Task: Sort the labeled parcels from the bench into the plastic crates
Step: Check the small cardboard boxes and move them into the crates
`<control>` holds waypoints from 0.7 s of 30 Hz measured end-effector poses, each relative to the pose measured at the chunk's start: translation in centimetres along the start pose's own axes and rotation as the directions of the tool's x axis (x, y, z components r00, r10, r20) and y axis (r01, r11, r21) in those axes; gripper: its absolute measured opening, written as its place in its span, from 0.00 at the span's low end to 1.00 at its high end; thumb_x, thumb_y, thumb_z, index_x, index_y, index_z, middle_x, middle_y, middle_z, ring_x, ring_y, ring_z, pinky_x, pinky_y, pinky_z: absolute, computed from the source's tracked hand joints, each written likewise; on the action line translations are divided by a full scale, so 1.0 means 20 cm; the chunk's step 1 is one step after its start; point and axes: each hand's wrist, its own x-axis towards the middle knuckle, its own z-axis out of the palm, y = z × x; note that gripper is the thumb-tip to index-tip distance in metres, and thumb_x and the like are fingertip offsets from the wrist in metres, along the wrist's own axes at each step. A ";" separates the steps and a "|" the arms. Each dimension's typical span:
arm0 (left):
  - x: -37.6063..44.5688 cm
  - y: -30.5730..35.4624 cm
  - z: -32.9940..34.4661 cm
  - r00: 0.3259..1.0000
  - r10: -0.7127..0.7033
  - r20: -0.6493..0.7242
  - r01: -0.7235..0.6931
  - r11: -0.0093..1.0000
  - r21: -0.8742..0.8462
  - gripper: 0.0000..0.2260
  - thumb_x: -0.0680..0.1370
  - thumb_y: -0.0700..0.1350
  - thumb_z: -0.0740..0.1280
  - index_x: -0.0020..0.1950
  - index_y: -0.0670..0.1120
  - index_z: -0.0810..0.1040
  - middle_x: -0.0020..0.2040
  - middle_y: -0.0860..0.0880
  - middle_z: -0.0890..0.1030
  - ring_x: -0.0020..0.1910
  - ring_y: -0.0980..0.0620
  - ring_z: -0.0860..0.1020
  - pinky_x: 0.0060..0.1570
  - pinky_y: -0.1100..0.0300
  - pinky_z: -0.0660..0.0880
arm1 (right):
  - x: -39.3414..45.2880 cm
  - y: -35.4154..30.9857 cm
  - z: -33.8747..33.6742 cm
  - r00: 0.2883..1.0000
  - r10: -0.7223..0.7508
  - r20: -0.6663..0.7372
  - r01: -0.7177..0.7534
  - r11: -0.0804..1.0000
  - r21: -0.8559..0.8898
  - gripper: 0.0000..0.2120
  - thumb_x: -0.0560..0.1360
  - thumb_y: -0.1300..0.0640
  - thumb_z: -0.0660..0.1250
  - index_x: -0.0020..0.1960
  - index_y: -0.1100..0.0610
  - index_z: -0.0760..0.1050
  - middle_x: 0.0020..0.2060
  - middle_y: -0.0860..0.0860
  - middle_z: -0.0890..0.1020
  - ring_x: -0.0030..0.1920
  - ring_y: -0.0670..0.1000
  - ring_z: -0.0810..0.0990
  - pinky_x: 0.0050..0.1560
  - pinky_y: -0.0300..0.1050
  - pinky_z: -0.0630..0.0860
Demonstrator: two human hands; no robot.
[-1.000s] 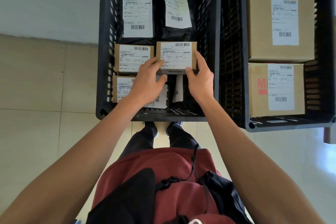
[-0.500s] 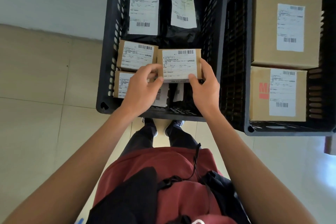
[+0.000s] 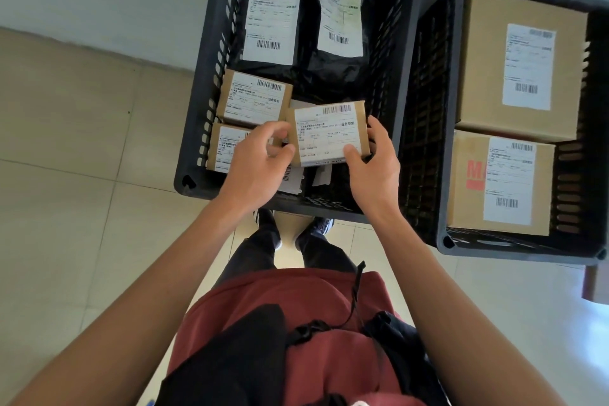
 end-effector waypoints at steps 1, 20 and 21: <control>0.00 0.00 0.00 1.000 0.002 0.003 -0.002 1.000 0.016 0.16 0.84 0.44 0.66 0.72 0.49 0.75 0.67 0.54 0.79 0.52 0.65 0.80 0.51 0.68 0.78 | 0.00 0.00 0.00 1.000 -0.003 0.011 0.003 1.000 -0.002 0.29 0.83 0.59 0.66 0.81 0.50 0.63 0.72 0.48 0.74 0.69 0.45 0.74 0.68 0.43 0.76; -0.01 -0.01 0.09 0.968 -0.213 0.129 0.205 0.976 0.078 0.27 0.84 0.51 0.66 0.82 0.49 0.64 0.59 0.56 0.80 0.56 0.58 0.78 0.56 0.62 0.73 | 0.27 -0.09 -0.12 0.941 -0.164 0.295 0.195 0.978 -0.078 0.26 0.82 0.70 0.61 0.76 0.51 0.72 0.67 0.48 0.78 0.67 0.47 0.76 0.55 0.25 0.75; -0.01 -0.02 0.09 0.964 -0.225 0.140 0.214 0.973 0.092 0.26 0.83 0.52 0.66 0.80 0.49 0.66 0.59 0.56 0.80 0.57 0.57 0.78 0.56 0.60 0.71 | 0.30 -0.11 -0.11 0.929 -0.182 0.322 0.223 0.970 -0.095 0.27 0.82 0.71 0.60 0.76 0.51 0.73 0.68 0.48 0.78 0.68 0.46 0.75 0.55 0.24 0.74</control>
